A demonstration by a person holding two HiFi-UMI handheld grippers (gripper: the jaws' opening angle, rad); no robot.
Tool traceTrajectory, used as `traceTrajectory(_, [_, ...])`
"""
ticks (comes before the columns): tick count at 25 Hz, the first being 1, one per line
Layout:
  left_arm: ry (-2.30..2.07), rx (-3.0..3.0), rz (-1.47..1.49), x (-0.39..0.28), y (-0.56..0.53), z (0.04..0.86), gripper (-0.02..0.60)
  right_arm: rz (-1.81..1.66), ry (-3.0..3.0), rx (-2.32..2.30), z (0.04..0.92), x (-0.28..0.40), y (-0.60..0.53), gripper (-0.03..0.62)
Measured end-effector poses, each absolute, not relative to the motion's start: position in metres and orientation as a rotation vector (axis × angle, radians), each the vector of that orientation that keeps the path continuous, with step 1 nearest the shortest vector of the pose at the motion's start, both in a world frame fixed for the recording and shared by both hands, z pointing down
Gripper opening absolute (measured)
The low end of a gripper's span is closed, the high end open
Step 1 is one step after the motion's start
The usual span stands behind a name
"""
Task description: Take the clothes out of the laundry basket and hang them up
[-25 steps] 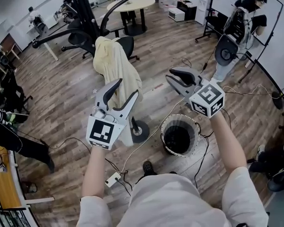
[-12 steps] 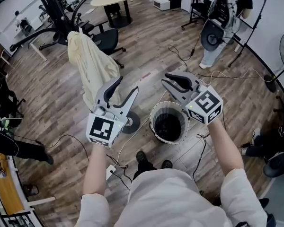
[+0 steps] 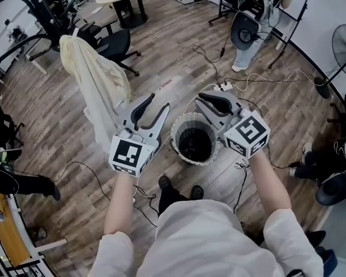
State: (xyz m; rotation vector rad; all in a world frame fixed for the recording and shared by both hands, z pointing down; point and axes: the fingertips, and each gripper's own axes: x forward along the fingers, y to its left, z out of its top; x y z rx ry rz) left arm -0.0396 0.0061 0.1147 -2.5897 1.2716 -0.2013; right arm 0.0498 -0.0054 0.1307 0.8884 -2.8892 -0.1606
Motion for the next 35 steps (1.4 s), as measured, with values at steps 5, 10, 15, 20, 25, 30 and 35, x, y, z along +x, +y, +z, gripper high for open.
traceTrajectory(5, [1.268, -2.622, -0.194, -0.023, 0.012, 0.128, 0.154, -0.115, -2.881, 0.930, 0.144, 0.068, 0.004, 0.044])
traceTrajectory(10, [1.264, -2.652, -0.196, -0.013, 0.019, 0.141, 0.121, -0.071, -2.880, 0.962, 0.156, 0.078, 0.013, 0.028])
traceTrajectory(15, [1.262, -2.686, -0.203, -0.008, 0.023, 0.149, 0.084, -0.065, -2.853, 0.966, 0.165, 0.079, 0.018, 0.015])
traceTrajectory(20, [1.270, -2.717, -0.219, -0.001, 0.031, 0.162, 0.063, -0.038, -2.853, 0.949, 0.177, 0.081, 0.028, 0.008])
traceTrajectory(25, [1.269, -2.734, -0.241, 0.006, 0.039, 0.173, 0.044, -0.019, -2.846, 0.948, 0.187, 0.083, 0.033, 0.007])
traceTrajectory(30, [1.279, -2.743, -0.247, 0.008, 0.047, 0.179, 0.036, 0.011, -2.846, 0.946, 0.193, 0.085, 0.040, 0.006])
traceTrajectory(35, [1.281, -2.747, -0.258, 0.009, 0.050, 0.186, 0.029, 0.011, -2.837, 0.944, 0.198, 0.088, 0.044, 0.006])
